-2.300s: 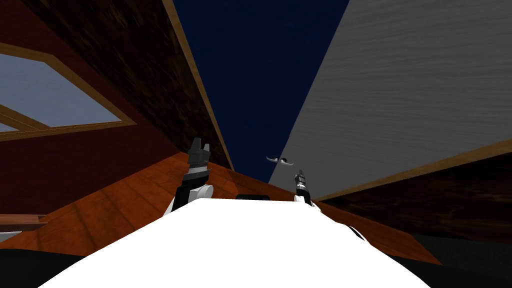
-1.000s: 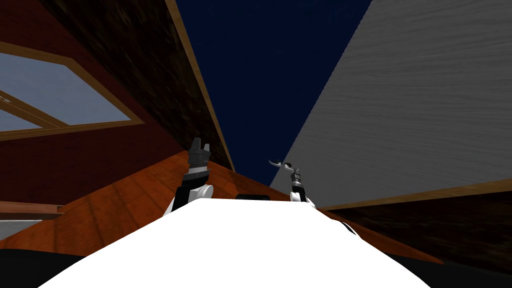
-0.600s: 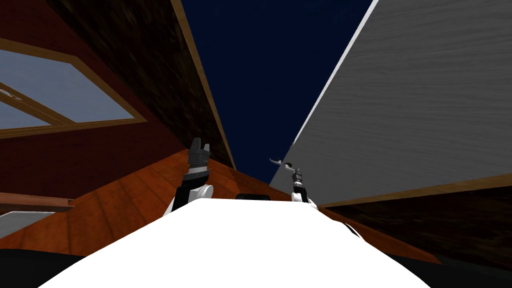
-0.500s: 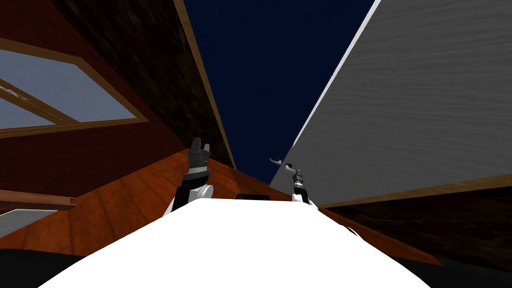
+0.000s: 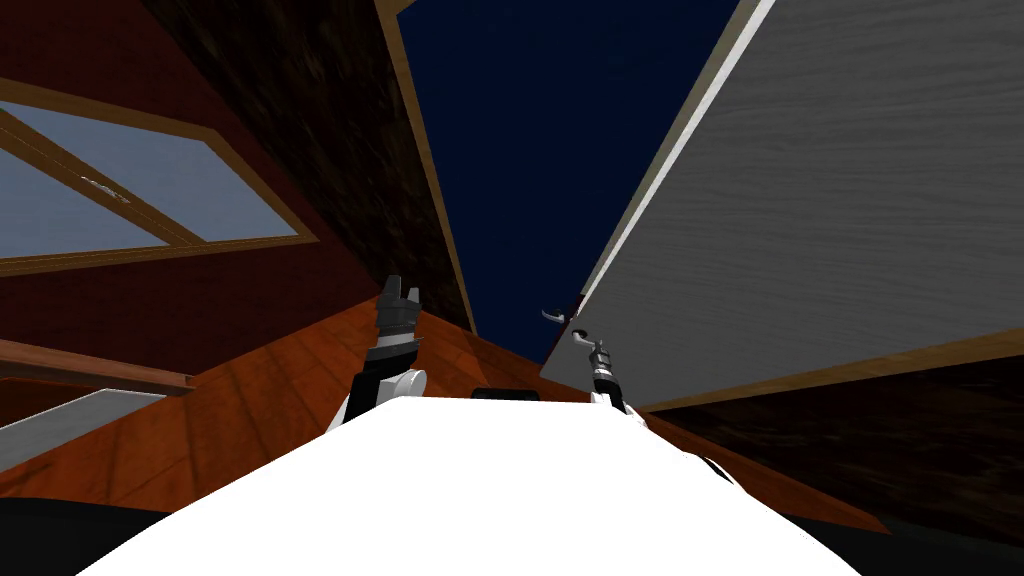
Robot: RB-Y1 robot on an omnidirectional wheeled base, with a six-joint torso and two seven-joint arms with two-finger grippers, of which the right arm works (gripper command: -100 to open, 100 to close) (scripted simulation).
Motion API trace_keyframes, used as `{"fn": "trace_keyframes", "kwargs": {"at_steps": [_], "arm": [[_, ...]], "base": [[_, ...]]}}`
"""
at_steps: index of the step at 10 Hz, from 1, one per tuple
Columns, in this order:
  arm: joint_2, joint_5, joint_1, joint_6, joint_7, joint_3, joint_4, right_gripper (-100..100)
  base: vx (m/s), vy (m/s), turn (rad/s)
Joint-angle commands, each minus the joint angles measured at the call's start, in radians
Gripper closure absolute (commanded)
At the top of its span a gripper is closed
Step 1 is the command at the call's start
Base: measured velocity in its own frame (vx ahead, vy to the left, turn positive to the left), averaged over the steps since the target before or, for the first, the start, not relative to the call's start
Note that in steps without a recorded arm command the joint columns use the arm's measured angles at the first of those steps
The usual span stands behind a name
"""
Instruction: Pull the door open
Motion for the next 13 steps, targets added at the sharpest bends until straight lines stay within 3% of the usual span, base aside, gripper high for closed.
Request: {"fn": "trace_keyframes", "kwargs": {"at_steps": [1,3,6,7,8,13], "arm": [[-0.007,0.017,0.006,-0.009,-0.030,0.027,-0.005,100],[-0.007,0.032,0.003,-0.018,-0.053,0.053,-0.014,100],[-0.006,0.036,0.003,-0.020,-0.058,0.059,-0.016,100],[-0.004,0.049,-0.001,-0.026,-0.075,0.081,-0.024,100],[-0.015,0.038,-0.001,-0.020,-0.064,0.062,-0.009,100],[-0.035,0.071,0.020,-0.059,-0.120,0.116,-0.019,100]], "base": [[-0.182,0.006,0.171],[-0.204,-0.064,0.161],[-0.071,-0.029,0.037],[-0.076,-0.021,0.126],[-0.048,-0.029,0.025],[-0.187,-0.032,0.095]]}}
